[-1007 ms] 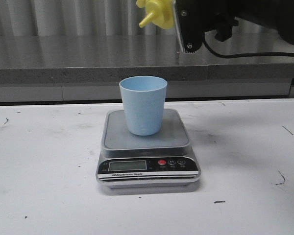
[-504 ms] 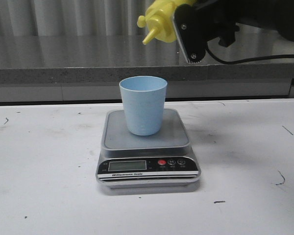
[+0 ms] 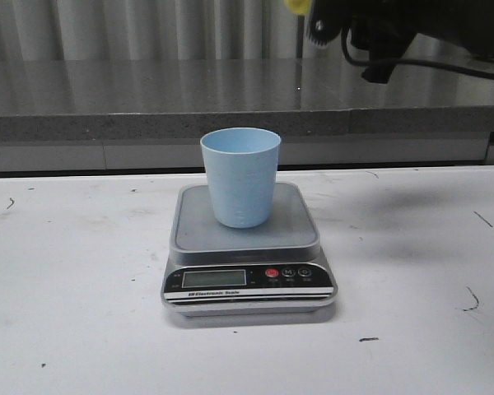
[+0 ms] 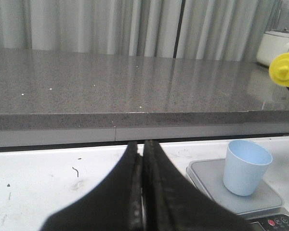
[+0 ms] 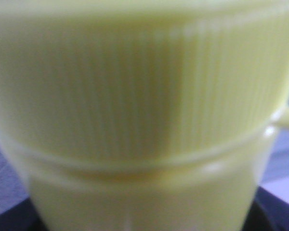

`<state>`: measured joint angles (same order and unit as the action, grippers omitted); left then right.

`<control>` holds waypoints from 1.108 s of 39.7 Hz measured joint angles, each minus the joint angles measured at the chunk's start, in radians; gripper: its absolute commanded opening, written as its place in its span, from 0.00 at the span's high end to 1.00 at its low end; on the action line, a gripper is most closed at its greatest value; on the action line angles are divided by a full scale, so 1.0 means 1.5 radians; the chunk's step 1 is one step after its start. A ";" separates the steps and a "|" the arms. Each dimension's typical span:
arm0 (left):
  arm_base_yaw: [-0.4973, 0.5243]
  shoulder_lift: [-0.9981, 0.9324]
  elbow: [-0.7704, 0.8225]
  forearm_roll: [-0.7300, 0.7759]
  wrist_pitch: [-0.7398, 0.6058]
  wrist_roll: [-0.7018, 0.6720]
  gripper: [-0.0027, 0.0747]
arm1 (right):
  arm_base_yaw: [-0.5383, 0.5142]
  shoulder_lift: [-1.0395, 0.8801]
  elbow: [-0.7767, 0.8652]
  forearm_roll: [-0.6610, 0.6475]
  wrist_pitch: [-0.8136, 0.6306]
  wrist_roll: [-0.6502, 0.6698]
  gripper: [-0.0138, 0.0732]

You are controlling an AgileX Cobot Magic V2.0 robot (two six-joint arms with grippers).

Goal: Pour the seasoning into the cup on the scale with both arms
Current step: 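Turn the yellow bottle upright and move it back beside the scale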

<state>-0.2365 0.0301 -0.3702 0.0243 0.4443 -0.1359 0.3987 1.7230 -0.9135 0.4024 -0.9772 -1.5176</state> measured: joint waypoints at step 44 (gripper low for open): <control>0.000 0.000 0.000 0.000 0.000 0.000 0.99 | 0.007 0.000 0.006 0.353 0.363 0.582 0.67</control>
<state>-0.2365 0.0301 -0.3702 0.0243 0.4443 -0.1359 0.4091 1.7230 -0.9039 0.9312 -0.4325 -0.6448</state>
